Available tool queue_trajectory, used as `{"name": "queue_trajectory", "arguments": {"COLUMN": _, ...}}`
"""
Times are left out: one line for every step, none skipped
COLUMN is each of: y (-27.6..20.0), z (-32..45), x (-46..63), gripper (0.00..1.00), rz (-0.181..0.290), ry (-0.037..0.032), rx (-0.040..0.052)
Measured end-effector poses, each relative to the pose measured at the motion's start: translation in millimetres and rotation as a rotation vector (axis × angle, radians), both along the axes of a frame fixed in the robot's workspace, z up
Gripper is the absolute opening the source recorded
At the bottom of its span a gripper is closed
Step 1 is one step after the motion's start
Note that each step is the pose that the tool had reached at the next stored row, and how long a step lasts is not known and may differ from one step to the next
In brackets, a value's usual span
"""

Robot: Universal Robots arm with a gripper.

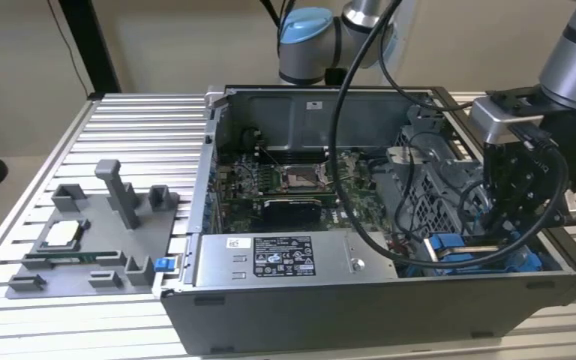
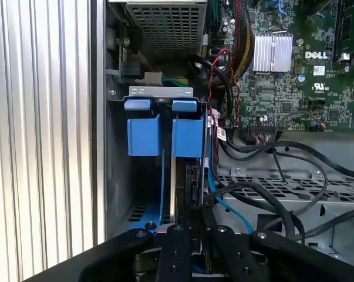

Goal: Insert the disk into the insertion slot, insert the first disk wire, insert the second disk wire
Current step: 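Insert the first disk wire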

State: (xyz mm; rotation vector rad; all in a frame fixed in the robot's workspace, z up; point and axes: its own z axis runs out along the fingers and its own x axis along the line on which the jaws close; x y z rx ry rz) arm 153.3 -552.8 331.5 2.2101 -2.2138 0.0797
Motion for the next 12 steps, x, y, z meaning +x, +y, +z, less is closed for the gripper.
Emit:
{"name": "queue_trajectory", "arguments": {"y": 0.0, "z": -1.5, "x": 0.0, "gripper": 0.00, "rz": 0.000, "ry": 0.0001, "rx": 0.0009}}
{"name": "queue_trajectory", "arguments": {"y": 0.0, "z": -1.5, "x": 0.0, "gripper": 0.00, "rz": 0.000, "ry": 0.0002, "rx": 0.0005}}
{"name": "queue_trajectory", "arguments": {"y": 0.1, "z": -1.8, "x": -0.1, "gripper": 0.00, "rz": 0.000, "ry": 0.0003, "rx": 0.0013}}
{"name": "queue_trajectory", "arguments": {"y": 0.1, "z": -2.2, "x": -0.1, "gripper": 0.00, "rz": 0.000, "ry": 0.0003, "rx": 0.0024}}
{"name": "queue_trajectory", "arguments": {"y": 0.0, "z": -1.1, "x": -0.1, "gripper": 0.00, "rz": 0.000, "ry": 0.0003, "rx": 0.0036}}
{"name": "queue_trajectory", "arguments": {"y": 0.0, "z": 3.4, "x": -0.1, "gripper": 0.00, "rz": 0.000, "ry": 0.0003, "rx": 0.0025}}
{"name": "queue_trajectory", "arguments": {"y": 0.0, "z": 8.9, "x": -0.1, "gripper": 0.00, "rz": 0.000, "ry": 0.0002, "rx": 0.0010}}
{"name": "queue_trajectory", "arguments": {"y": 0.0, "z": 13.3, "x": -0.1, "gripper": 0.00, "rz": 0.000, "ry": 0.0003, "rx": 0.0017}}
{"name": "queue_trajectory", "arguments": {"y": -0.1, "z": 17.9, "x": -0.1, "gripper": 0.00, "rz": 0.000, "ry": 0.0002, "rx": 0.0015}}
{"name": "queue_trajectory", "arguments": {"y": 0.0, "z": 22.5, "x": -0.1, "gripper": 0.00, "rz": 0.000, "ry": 0.0002, "rx": 0.0011}}
{"name": "queue_trajectory", "arguments": {"y": 0.0, "z": 26.9, "x": -0.1, "gripper": 0.00, "rz": 0.000, "ry": 0.0002, "rx": 0.0015}}
{"name": "queue_trajectory", "arguments": {"y": 0.0, "z": 31.5, "x": -0.1, "gripper": 0.00, "rz": 0.000, "ry": 0.0002, "rx": 0.0010}}
